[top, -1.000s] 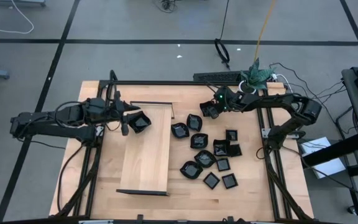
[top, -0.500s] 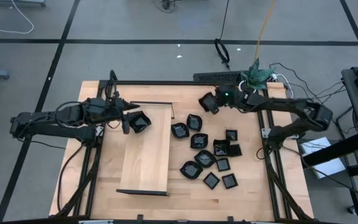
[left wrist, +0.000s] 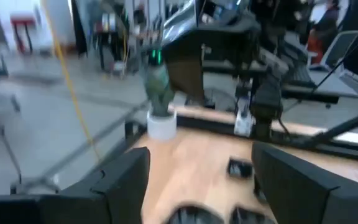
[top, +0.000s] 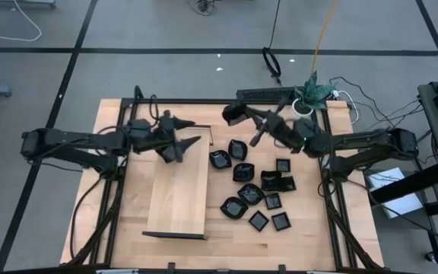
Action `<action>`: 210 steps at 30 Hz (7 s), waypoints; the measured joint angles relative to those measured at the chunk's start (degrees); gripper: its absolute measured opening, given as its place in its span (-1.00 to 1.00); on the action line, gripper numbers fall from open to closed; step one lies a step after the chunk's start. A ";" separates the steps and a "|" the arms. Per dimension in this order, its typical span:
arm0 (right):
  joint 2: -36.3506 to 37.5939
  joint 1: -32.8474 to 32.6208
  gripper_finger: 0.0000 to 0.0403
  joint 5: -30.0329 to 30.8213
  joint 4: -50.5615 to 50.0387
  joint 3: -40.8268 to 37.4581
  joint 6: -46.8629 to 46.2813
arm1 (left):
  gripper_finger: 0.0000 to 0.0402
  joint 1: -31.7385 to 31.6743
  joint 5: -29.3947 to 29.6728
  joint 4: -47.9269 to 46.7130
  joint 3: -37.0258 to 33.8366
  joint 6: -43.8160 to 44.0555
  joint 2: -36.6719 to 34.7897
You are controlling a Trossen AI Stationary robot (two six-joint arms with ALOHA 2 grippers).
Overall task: Pick & Place Mini shaped plates
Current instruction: Stack the distorted square plate on top of the distorted square plate on the shelf
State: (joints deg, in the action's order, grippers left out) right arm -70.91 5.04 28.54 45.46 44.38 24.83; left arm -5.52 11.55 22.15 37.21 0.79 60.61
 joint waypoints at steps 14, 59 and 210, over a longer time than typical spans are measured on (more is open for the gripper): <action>-17.37 -6.03 -1.00 1.53 36.87 -0.02 26.02 | 0.24 1.55 0.47 18.54 4.38 -13.99 11.23; -17.27 -6.07 -0.97 -3.44 33.31 -0.02 18.73 | -0.79 -1.55 1.47 29.25 4.68 -8.47 16.56; -3.56 -10.93 -0.27 -18.27 -72.00 -5.84 -43.59 | 0.17 -4.13 -2.54 -28.92 -7.54 -2.07 -37.76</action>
State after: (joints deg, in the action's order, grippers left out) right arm -74.48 -5.90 10.26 -26.55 38.54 -18.76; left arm -9.65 9.01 -6.77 29.67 -1.28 22.85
